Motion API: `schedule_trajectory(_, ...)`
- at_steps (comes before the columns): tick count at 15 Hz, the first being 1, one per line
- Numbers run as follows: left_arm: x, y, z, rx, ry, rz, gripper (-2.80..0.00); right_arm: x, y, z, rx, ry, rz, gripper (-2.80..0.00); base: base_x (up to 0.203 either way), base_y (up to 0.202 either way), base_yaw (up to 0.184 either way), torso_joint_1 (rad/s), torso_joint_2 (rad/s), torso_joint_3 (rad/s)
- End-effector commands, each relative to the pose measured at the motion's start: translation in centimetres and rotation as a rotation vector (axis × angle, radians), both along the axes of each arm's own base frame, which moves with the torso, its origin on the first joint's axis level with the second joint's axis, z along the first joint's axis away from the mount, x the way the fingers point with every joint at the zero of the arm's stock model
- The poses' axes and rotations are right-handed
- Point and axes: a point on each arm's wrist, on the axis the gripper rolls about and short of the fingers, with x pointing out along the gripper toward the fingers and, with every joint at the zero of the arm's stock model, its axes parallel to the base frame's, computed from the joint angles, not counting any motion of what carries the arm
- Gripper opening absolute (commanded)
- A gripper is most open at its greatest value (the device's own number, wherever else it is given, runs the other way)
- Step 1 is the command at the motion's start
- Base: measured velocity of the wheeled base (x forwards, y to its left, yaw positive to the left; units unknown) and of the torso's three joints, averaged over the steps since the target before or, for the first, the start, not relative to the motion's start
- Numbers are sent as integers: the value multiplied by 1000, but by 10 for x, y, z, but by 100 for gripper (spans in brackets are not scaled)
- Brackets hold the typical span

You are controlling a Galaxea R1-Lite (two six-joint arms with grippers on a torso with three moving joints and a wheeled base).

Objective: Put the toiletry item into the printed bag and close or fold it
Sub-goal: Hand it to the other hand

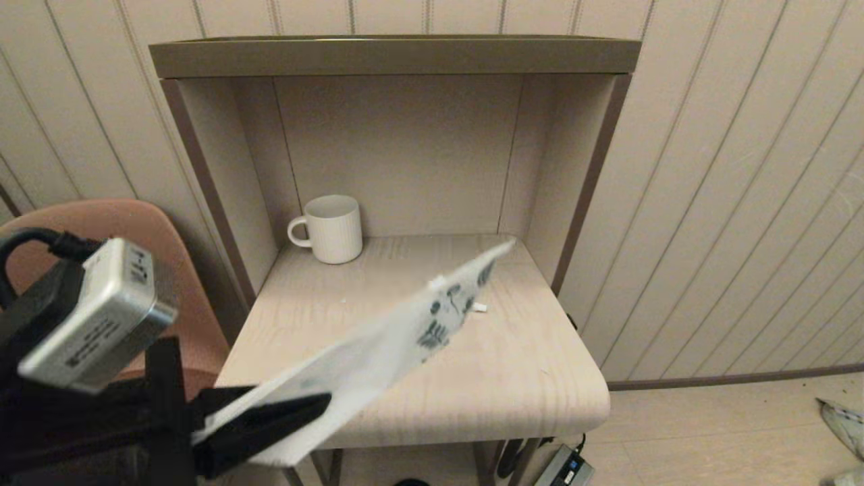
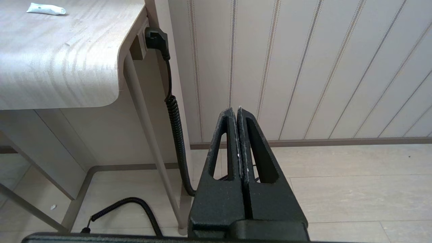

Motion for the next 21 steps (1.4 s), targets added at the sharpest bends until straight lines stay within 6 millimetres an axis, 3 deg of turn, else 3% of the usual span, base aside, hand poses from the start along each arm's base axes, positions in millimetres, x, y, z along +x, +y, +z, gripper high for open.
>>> schedule_trajectory(1,-5,4,-1,9,29,-60,-280,0,0,0,0,0,0,-280,0,0,0,0,0,0)
schedule_trajectory(8,30,-48,3,39,116,-189,-280,0,0,0,0,0,0,-280,0,0,0,0,0,0)
schedule_trajectory(12,61,-92,-29,152,177,-254,-280,0,0,0,0,-2,0,-280,0,0,0,0,0,0)
schedule_trajectory(14,81,-108,-46,215,108,-270,-280,0,0,0,0,-2,0,-280,0,0,0,0,0,0)
schedule_trajectory(17,104,-116,-55,191,-92,-202,-280,0,0,0,-12,-2,9,-280,0,0,0,0,0,0)
schedule_trajectory(21,97,-98,-49,224,-304,-111,-280,0,0,0,-17,6,15,-280,0,0,0,0,0,0)
